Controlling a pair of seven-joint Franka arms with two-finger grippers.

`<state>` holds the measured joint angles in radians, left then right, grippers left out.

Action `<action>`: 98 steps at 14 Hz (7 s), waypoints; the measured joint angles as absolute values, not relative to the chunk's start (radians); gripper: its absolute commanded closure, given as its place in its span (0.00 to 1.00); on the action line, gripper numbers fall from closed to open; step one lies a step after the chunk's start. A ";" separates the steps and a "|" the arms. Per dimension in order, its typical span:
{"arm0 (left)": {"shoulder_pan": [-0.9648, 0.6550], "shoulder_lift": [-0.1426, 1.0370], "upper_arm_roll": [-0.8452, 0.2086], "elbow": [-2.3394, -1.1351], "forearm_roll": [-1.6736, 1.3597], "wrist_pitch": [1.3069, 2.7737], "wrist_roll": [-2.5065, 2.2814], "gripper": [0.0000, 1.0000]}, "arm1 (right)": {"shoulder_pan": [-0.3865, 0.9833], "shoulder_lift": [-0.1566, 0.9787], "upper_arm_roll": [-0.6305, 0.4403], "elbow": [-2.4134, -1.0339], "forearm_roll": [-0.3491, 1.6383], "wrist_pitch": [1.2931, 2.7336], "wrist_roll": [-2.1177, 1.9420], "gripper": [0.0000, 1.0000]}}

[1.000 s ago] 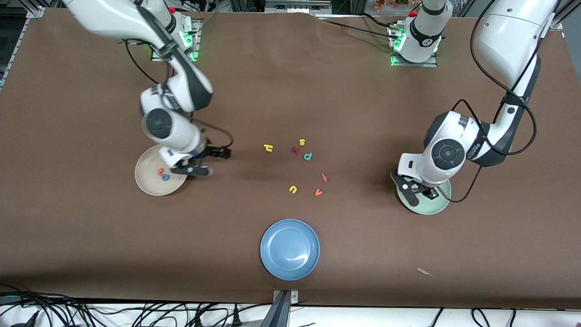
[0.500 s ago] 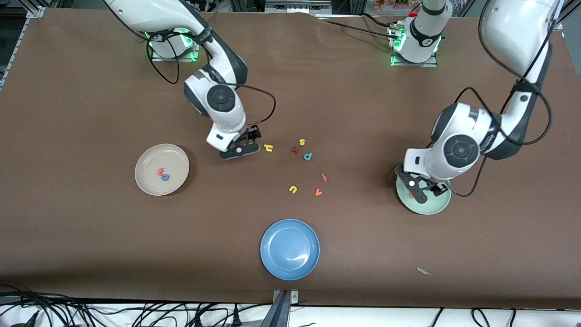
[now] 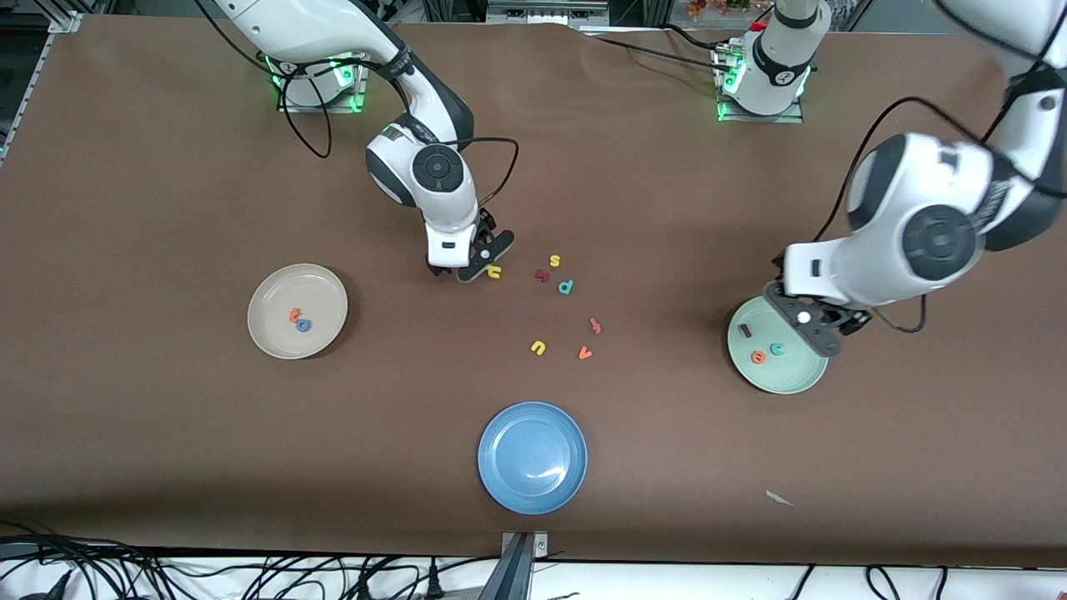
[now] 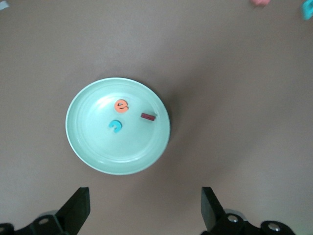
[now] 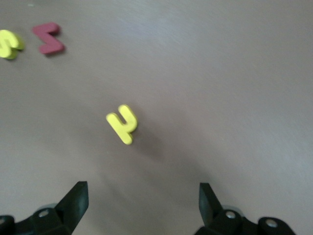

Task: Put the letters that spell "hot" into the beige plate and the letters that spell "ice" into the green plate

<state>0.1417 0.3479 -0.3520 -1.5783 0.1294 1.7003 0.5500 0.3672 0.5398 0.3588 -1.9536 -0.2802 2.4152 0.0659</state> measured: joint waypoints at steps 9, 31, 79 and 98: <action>0.143 0.182 -0.331 -1.450 0.074 1.520 0.229 0.00 | 0.383 0.659 0.358 -1.924 -0.415 2.581 0.024 0.28; -0.036 -0.021 -0.054 -1.676 -0.002 1.606 0.016 0.00 | 0.398 0.662 0.357 -1.880 -0.407 2.548 0.027 0.97; -0.035 -0.020 -0.065 -1.663 -0.002 1.571 -0.007 0.00 | -0.015 0.177 0.058 -1.711 0.043 1.806 0.019 0.00; -0.036 -0.020 -0.067 -1.655 -0.002 1.568 -0.011 0.00 | -0.042 0.077 0.087 -1.619 -0.005 1.639 0.005 0.00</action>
